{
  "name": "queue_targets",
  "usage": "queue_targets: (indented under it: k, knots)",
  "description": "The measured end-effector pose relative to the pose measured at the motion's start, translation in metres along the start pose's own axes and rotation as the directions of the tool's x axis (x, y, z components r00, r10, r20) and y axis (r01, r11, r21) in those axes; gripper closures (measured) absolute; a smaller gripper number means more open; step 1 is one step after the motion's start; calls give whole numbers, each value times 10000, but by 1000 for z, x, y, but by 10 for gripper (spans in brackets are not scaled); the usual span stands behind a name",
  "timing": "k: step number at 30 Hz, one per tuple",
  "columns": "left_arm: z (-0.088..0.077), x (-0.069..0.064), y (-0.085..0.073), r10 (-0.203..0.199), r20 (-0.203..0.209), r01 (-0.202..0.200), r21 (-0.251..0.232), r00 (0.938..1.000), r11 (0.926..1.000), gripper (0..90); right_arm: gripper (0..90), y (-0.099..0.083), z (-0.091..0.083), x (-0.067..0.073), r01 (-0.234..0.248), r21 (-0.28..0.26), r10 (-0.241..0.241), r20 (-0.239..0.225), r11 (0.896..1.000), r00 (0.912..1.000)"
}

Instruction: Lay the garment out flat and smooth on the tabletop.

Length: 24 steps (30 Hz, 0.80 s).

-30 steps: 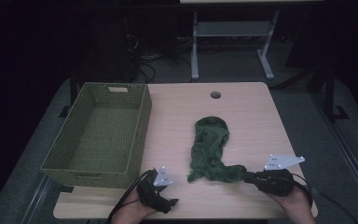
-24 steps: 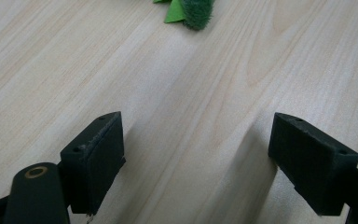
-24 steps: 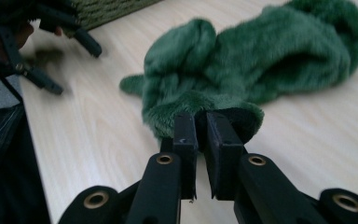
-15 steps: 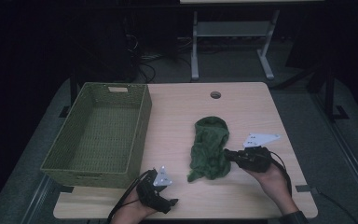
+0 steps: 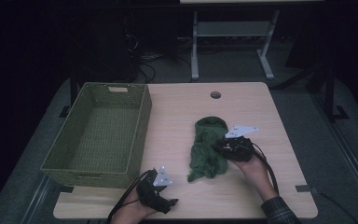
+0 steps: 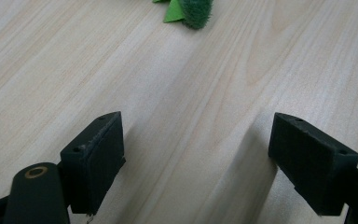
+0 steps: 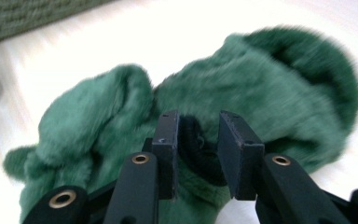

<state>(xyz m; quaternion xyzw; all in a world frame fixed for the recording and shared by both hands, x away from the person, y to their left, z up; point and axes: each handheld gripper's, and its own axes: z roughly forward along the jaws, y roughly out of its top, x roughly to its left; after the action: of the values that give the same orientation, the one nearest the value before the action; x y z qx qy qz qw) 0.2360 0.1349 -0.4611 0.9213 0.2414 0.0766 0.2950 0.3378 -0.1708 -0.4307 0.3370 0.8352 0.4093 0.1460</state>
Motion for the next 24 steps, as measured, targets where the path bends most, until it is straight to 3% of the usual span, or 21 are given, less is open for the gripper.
queue_targets:
  k: [5,14,19,24]
  knots:
    - [0,0,0,-46,12,46,-24,10000,10000,176,660,2,-15,-7,-95,-312,96,35,9995,9999]
    - [1,-1,1,-102,29,102,-61,9999,9999,176,597,-12,-37,-21,-621,-501,631,185,9968,9978]
    - [1,0,3,-176,41,176,36,9998,9998,183,583,-16,-42,-30,-870,-628,883,186,9942,9959]
    - [-4,1,10,-502,358,518,-451,9981,9976,254,581,-14,-42,-34,-909,-580,923,218,9942,9955]
